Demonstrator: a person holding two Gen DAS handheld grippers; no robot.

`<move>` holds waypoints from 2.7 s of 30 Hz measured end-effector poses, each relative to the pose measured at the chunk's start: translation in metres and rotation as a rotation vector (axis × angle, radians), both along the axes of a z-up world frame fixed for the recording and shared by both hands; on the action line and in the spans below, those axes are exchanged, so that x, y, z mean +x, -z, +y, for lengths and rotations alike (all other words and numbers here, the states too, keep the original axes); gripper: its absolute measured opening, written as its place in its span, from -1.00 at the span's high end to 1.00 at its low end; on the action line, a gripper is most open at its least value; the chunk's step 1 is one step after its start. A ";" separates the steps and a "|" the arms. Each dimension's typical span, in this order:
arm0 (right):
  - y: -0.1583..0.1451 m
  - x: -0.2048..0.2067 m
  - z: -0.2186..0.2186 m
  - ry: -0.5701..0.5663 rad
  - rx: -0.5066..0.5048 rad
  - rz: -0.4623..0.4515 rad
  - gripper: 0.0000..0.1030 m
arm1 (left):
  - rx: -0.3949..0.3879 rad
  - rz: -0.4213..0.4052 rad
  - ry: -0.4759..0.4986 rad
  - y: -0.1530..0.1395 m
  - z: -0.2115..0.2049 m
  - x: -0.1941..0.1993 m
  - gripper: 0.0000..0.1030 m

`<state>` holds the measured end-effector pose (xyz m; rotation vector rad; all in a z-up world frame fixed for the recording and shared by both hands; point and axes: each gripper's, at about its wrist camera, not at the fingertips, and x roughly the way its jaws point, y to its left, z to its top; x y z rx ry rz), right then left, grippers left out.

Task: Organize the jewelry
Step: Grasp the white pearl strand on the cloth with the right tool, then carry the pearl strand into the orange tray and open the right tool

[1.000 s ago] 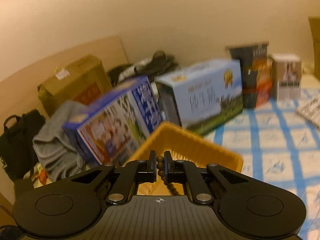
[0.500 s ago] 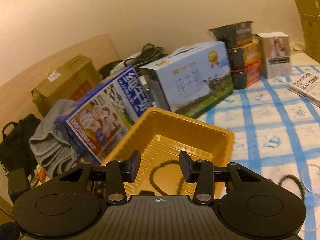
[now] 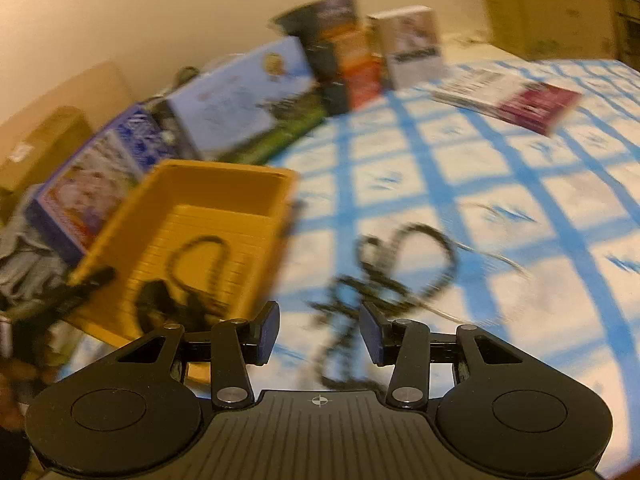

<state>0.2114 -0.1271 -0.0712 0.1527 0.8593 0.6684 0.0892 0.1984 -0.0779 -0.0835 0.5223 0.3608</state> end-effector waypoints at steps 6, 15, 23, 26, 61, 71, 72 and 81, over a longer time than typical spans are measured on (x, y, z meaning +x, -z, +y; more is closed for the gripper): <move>0.017 0.008 -0.040 0.115 -0.074 0.011 0.13 | 0.008 0.006 0.000 0.001 -0.001 0.000 0.92; 0.028 0.029 -0.072 0.199 -0.155 -0.017 0.13 | 0.011 0.011 -0.002 0.001 0.000 0.002 0.92; 0.039 0.056 -0.074 0.180 -0.211 -0.059 0.13 | 0.015 0.020 -0.003 0.002 0.001 0.002 0.93; 0.041 0.066 -0.068 0.151 -0.225 -0.086 0.14 | 0.018 0.023 -0.003 0.002 0.001 0.003 0.93; -0.028 0.058 -0.048 0.082 -0.189 -0.277 0.96 | 0.021 0.030 -0.015 0.006 0.000 0.003 0.93; -0.104 0.022 -0.024 -0.014 -0.077 -0.372 0.96 | 0.010 0.022 -0.018 0.005 0.002 0.003 0.93; -0.110 0.017 -0.021 -0.030 -0.062 -0.376 0.96 | 0.008 0.021 -0.019 0.005 0.002 0.003 0.93; -0.147 -0.010 0.021 -0.162 0.103 -0.378 0.96 | -0.004 0.015 -0.027 0.006 0.003 0.003 0.93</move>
